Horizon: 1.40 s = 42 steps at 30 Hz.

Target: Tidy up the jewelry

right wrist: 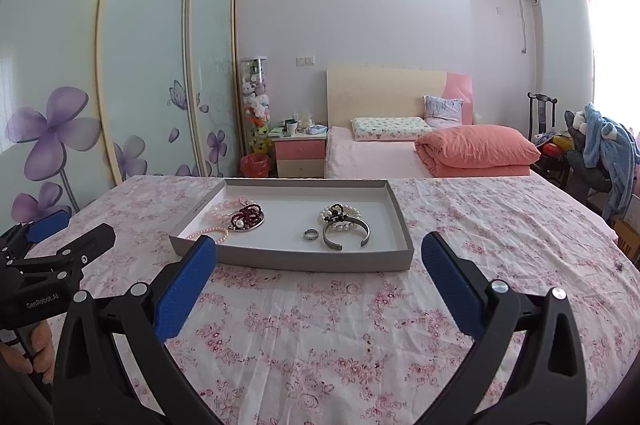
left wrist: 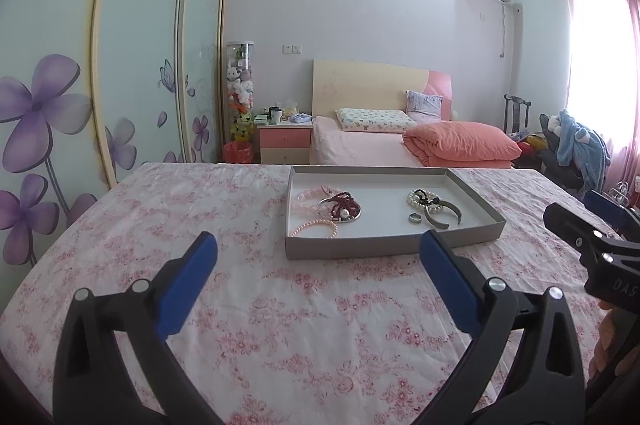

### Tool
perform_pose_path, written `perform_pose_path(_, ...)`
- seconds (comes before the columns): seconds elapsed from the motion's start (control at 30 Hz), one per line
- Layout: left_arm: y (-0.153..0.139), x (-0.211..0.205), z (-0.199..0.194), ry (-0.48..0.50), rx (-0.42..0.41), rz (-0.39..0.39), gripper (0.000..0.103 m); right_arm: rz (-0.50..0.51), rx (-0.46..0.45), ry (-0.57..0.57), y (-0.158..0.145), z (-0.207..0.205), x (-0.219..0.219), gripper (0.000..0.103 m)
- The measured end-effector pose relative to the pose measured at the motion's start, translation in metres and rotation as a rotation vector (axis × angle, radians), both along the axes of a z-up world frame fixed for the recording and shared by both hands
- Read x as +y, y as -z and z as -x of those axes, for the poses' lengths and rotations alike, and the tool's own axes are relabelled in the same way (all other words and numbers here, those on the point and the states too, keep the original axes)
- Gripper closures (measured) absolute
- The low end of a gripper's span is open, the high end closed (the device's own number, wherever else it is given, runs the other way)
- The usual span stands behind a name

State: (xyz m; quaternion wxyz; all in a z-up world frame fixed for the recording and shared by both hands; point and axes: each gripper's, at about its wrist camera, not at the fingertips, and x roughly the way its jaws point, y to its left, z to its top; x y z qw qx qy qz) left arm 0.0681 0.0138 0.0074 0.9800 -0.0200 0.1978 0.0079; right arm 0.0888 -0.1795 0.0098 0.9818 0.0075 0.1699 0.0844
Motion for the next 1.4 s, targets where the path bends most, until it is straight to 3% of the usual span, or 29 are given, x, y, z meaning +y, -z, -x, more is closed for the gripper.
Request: perform_pose_path(1.4,0.013,-0.002,-0.006,-0.011,0.036,0.005,0.004,-0.033,0.047,-0.005,0.015,-0.005,-0.004,0.002)
